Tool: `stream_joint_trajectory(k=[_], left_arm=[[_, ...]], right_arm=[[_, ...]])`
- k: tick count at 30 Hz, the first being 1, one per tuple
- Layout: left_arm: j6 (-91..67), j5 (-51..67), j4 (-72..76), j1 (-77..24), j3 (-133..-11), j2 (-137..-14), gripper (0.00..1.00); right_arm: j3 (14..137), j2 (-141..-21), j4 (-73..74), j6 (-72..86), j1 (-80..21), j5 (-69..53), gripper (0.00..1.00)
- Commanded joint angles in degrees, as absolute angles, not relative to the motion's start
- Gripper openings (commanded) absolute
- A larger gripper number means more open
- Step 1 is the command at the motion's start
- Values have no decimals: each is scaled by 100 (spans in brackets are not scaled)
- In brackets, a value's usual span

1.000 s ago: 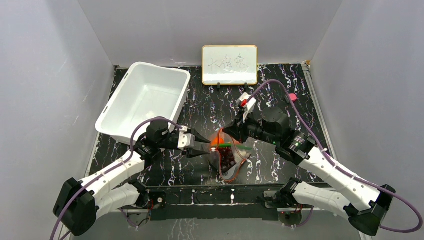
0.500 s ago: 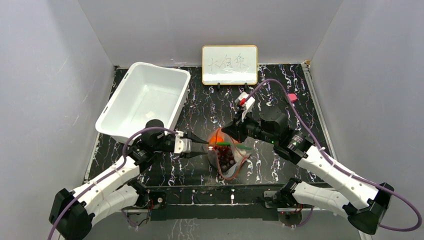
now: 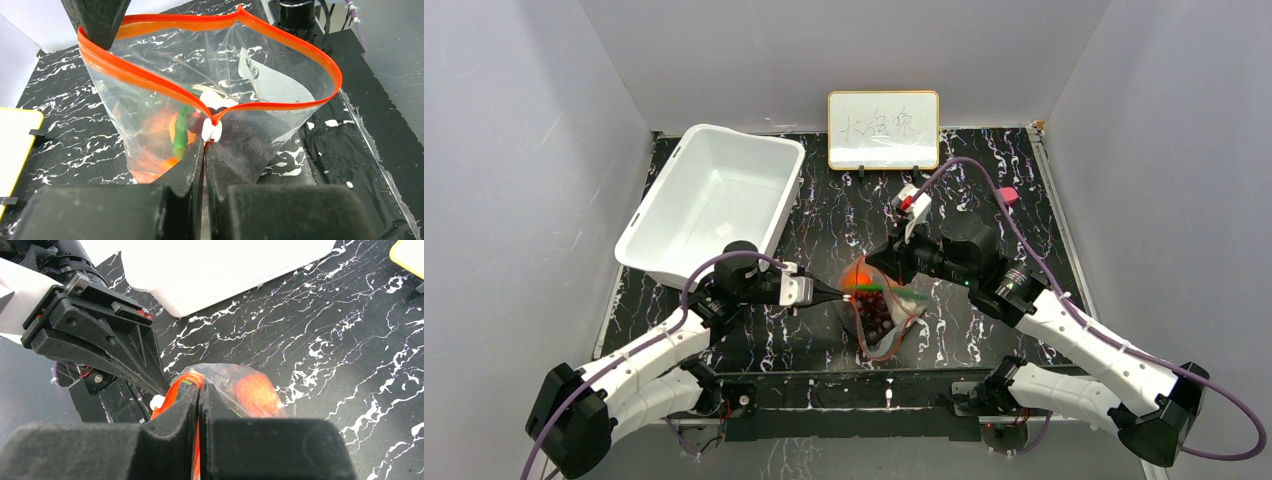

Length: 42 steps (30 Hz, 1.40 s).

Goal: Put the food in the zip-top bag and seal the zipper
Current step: Zip the zipper food storage bag at the center of the board.

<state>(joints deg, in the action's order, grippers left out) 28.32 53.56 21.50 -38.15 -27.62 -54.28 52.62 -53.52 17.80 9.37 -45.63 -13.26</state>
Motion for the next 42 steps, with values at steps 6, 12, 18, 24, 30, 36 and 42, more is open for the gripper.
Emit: stream_joint_trajectory(k=[6,12,18,24,30,36,42], left_arm=[[2458,5250,2321,-3859,-2996,-5332,0],[2167,4999,1965,-3858,-3284,-5220,0],[2084,4805,1418,-3858,-3588,-5166,0],[2008,4607,1393,-3858,-3632,-4981,0],[1966,4658,1206,-3859,-3798,-5107,0],[1681,4652,1439,-3858,-3758,-5168,0],[1642,4601,1458,-3858,-3730,-5124,0]], right_arm=[[5690,-5168,2077,655,-4553,-898,24],[6246,-5178,2576,-413,-4553,-1137,45],[6513,-5420,2657,-918,-4562,-1889,46],[6275,-5473,2402,-1298,-4625,-2422,46],[6081,-5609,2228,-1756,-4853,-2175,46],[6301,-6078,2563,-2274,-5444,-1705,47],[6132,-6175,2534,-2556,-5851,-1148,43]])
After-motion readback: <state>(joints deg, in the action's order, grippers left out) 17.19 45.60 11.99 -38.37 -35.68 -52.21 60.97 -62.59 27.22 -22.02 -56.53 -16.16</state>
